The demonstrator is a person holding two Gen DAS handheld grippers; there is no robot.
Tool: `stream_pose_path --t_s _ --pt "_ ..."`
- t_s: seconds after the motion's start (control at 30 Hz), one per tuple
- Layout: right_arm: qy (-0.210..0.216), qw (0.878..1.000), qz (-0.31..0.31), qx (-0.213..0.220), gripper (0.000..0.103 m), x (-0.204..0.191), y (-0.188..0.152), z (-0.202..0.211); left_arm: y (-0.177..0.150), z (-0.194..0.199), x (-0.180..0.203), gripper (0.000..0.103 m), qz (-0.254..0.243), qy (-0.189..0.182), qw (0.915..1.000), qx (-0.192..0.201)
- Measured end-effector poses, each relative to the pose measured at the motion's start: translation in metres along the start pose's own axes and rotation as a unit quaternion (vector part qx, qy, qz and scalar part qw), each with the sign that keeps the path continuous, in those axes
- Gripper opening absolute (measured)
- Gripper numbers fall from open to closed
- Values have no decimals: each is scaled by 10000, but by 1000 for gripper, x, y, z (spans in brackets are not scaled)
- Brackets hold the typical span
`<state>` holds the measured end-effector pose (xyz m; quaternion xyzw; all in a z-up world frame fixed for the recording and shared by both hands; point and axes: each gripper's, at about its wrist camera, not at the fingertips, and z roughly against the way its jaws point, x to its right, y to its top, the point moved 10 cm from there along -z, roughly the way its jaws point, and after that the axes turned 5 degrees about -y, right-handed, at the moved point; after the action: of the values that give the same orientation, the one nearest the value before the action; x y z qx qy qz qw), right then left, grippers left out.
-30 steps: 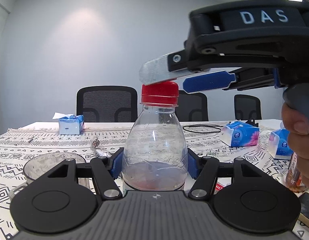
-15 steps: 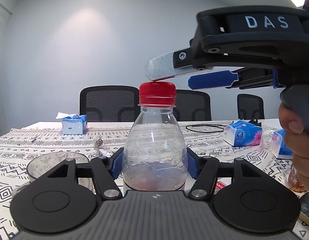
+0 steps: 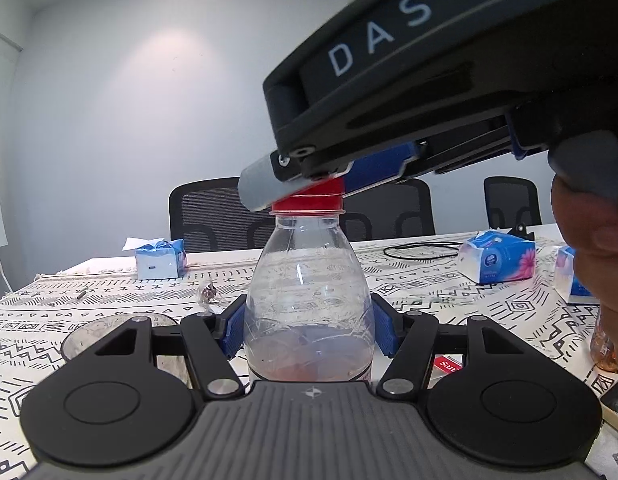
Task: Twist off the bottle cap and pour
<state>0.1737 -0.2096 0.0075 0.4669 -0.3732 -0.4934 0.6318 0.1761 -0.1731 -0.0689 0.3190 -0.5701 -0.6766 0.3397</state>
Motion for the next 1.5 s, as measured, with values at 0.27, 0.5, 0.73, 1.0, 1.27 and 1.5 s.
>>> stream_pose_path --t_s 0.27,0.5,0.73,1.0,1.27,1.5 --pt "-9 10000 -15 -8 33 -3 -1 0 0 0 -1 59 8 21 10000 -17" --pt "-36 10000 -9 -4 33 -5 -2 -2 -1 -1 3 59 -6 90 10000 -29" --pt "574 9979 262 149 33 0 -3 -1 -1 -1 0 59 6 -46 10000 -38" --pt "607 9977 134 255 34 6 -1 5 -1 -2 4 59 -2 13 10000 -75" --pt "1252 9899 486 463 32 9 0 0 -1 -3 -3 58 76 -194 9997 -122" --pt "2569 9650 265 457 33 29 -1 -2 -2 -3 -4 58 177 -416 9989 -140"
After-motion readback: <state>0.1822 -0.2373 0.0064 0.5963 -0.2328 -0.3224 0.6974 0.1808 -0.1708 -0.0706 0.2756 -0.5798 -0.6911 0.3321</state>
